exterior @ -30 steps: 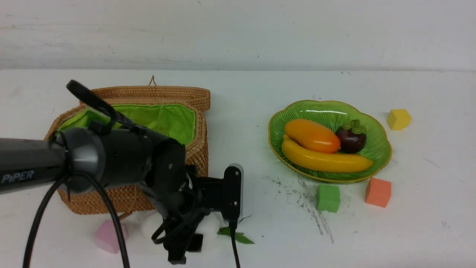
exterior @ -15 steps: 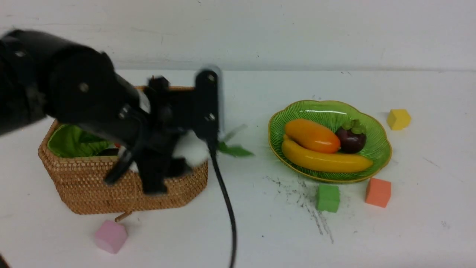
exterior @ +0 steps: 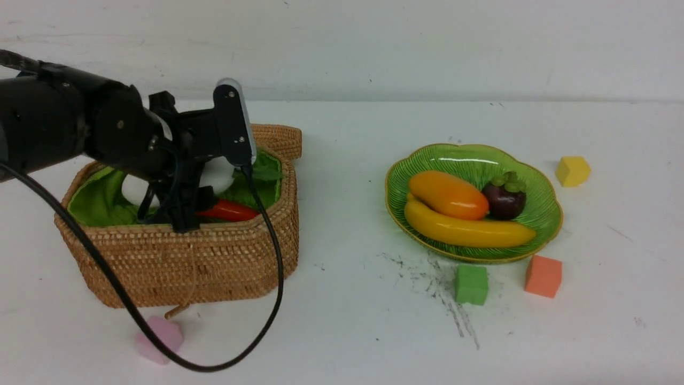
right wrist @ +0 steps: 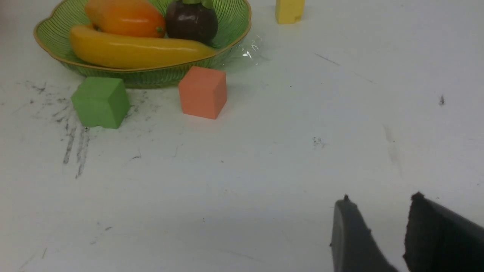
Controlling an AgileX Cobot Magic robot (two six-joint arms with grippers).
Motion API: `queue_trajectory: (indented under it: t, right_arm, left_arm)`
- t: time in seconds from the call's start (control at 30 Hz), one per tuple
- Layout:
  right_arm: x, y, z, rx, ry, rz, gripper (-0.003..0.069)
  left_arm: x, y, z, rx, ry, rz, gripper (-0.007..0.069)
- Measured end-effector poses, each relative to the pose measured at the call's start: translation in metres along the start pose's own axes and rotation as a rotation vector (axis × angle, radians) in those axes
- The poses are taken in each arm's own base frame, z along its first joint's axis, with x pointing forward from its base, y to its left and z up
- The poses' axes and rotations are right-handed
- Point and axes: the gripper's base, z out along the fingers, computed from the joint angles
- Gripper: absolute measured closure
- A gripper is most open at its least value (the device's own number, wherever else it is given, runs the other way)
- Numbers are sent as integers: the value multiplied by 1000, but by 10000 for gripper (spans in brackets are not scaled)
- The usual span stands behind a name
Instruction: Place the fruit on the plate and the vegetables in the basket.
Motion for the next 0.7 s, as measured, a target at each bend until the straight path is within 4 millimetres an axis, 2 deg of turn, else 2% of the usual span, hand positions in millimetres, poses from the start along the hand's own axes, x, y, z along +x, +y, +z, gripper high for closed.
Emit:
queue_trajectory:
  t: [0.1, 0.17, 0.23, 0.37, 0.47, 0.6, 0.7]
  right_arm:
    - [0, 0, 0, 0, 0, 0, 417]
    - [0, 0, 0, 0, 0, 0, 417]
    - [0, 0, 0, 0, 0, 0, 417]
    - [0, 0, 0, 0, 0, 0, 417]
    - [0, 0, 0, 0, 0, 0, 417]
    - [0, 0, 0, 0, 0, 0, 417]
    - [0, 0, 0, 0, 0, 0, 417]
  left_arm:
    - [1, -4, 0, 36, 17, -43, 72]
    - [3, -5, 0, 55, 31, -70, 6]
    - [3, -6, -1, 67, 41, -90, -29]
    - [5, -8, -5, 90, 59, -108, -35]
    - [5, -9, -10, 104, 70, -122, -12]
    - [5, -6, -28, 87, 71, -255, 74]
    - [5, 2, -64, 27, 51, -393, 228]
